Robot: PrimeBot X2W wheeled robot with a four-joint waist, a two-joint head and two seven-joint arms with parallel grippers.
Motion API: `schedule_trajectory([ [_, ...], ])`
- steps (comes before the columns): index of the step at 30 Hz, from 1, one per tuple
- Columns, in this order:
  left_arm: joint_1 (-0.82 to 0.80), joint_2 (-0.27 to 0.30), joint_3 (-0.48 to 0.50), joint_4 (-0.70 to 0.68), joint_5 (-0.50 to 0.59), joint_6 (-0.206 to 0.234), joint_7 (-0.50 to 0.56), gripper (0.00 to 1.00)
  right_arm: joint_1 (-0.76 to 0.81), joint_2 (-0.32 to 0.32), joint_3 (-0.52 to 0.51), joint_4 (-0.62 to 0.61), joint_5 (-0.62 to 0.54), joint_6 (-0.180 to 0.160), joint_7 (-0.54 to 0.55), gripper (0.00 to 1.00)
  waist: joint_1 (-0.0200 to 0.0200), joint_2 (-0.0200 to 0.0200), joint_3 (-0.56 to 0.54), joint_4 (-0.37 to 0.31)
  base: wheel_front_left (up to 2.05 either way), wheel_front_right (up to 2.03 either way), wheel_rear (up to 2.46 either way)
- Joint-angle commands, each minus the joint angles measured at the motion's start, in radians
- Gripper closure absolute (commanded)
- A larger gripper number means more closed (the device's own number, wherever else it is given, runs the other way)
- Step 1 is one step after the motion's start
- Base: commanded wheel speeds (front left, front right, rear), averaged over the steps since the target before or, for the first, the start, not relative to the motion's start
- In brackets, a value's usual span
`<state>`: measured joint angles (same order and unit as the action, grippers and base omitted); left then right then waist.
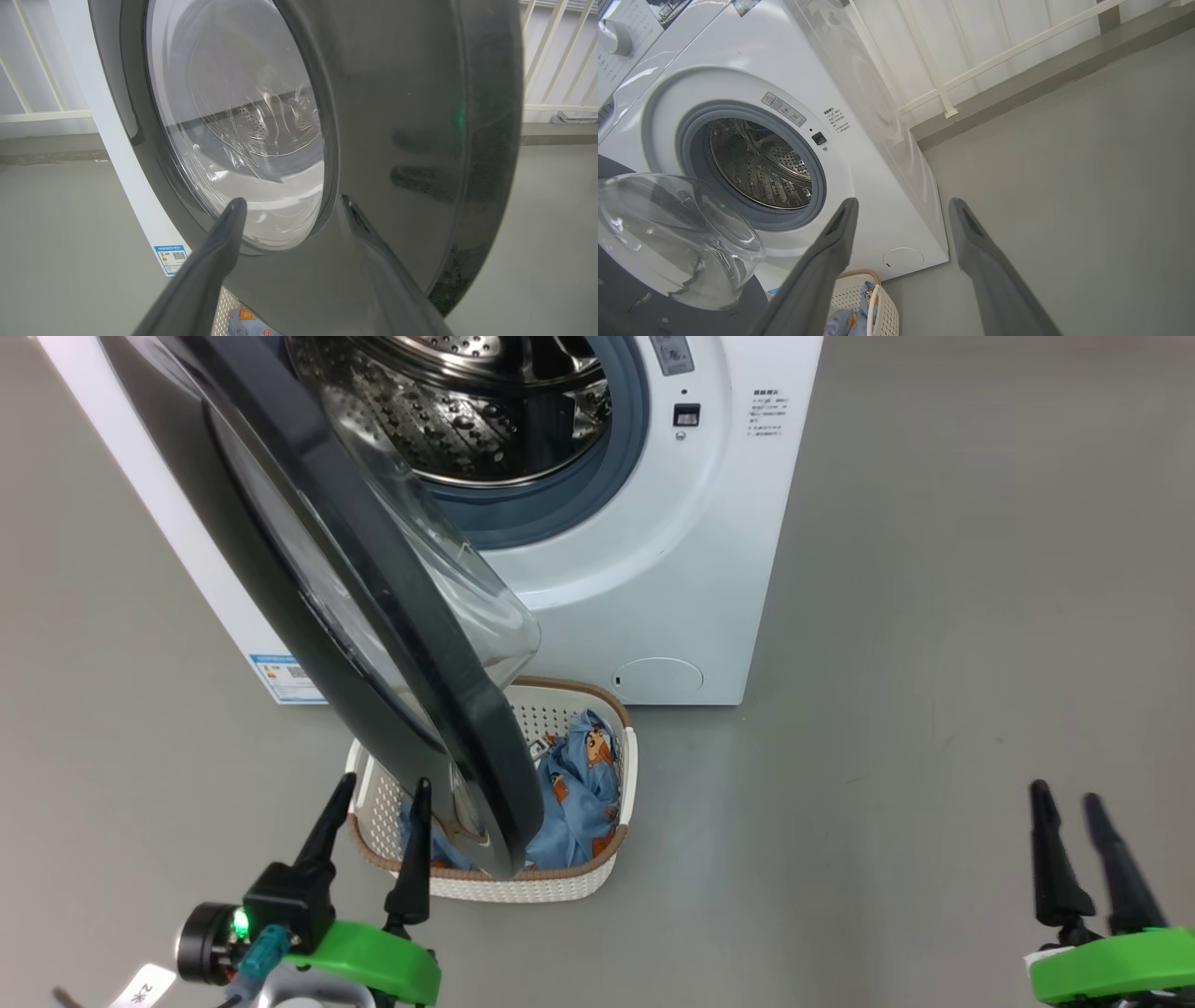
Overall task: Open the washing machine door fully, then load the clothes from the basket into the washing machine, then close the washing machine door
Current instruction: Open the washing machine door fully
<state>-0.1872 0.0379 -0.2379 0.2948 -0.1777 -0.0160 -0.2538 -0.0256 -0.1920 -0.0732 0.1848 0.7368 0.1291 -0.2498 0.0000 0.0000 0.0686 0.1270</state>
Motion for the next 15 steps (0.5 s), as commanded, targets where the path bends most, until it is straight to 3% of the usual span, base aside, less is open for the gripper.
schedule_trajectory([
  [1, 0.0, 0.019, 0.041, -0.021, 0.003, -0.008, -0.008, 0.0, 0.008, 0.006, -0.018, -0.043, -0.098, 0.002, -0.012, 0.0, 0.0, 0.0, -0.003, -0.001, 0.0, 0.0, 0.0],
  [5, 0.005, 0.019, 0.056, -0.022, 0.004, -0.011, -0.008, 0.0, 0.028, 0.039, -0.085, -0.099, -0.334, 0.002, -0.012, 0.0, 0.0, 0.0, -0.006, 0.001, 0.0, 0.0, 0.0],
  [8, 0.008, 0.019, 0.061, -0.023, 0.006, -0.013, -0.008, 0.0, 0.039, 0.062, -0.083, -0.125, -0.445, 0.002, -0.012, 0.0, 0.0, 0.0, -0.009, 0.003, 0.0, 0.0, 0.0],
  [15, 0.012, 0.018, 0.064, -0.022, 0.008, -0.017, -0.008, 0.0, 0.051, 0.104, -0.035, -0.125, -0.559, 0.002, -0.012, 0.0, 0.0, 0.0, -0.015, 0.009, 0.0, 0.0, 0.0],
])
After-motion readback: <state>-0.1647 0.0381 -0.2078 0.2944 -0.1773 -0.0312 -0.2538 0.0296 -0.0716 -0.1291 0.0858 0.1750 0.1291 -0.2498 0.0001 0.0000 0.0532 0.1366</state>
